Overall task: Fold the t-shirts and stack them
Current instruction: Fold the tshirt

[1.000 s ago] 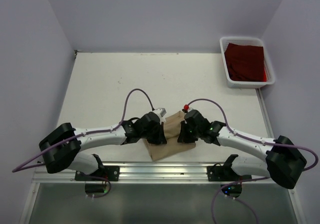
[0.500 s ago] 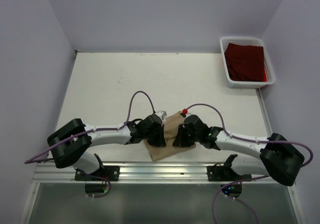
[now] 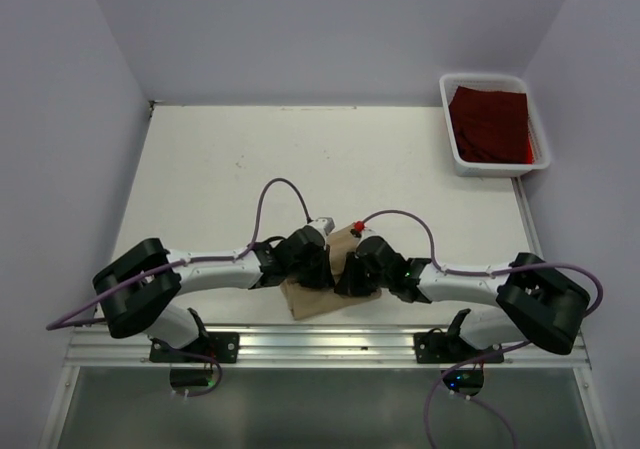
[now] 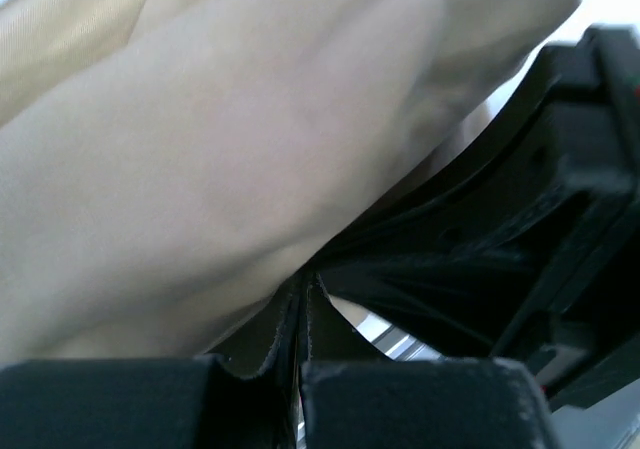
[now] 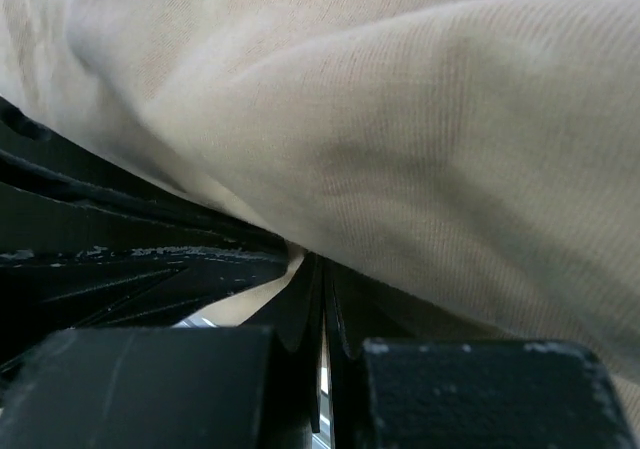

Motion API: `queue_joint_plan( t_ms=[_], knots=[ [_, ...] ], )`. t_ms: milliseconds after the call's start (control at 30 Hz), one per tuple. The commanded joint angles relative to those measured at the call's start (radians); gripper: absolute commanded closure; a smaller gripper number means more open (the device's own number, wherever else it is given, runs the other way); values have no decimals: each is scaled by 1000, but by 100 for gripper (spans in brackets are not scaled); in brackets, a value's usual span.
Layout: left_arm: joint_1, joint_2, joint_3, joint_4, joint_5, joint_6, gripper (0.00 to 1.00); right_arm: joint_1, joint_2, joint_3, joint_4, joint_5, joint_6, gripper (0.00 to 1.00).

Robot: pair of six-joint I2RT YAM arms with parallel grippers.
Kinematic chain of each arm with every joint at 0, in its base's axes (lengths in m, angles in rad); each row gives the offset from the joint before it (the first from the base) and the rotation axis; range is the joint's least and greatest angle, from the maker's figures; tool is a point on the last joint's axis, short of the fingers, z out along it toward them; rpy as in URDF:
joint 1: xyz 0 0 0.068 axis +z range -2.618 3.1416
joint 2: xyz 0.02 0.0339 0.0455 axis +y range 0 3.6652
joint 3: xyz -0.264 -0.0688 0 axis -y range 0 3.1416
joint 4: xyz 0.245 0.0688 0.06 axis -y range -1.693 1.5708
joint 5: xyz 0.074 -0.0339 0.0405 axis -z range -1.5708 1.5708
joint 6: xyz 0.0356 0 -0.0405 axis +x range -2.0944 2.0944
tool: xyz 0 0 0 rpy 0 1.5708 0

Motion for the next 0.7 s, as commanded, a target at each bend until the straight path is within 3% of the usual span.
queue_joint_plan(
  t_ms=[0,167,367,533,667],
  knots=[
    [14,4,49,85,-78,19,100,24,63,-39,-107,84,-11,100],
    [147,84,52,108,-80,77,100,33,51,-51,-107,84,-3,100],
    [318,259,173,70,-178,203,100,42,20,-79,-107,110,11,100],
    [411,290,346,115,-147,280,100,53,0,-106,-105,117,26,100],
    [419,322,550,-23,-129,324,100,55,-24,-122,-105,130,31,100]
  ],
)
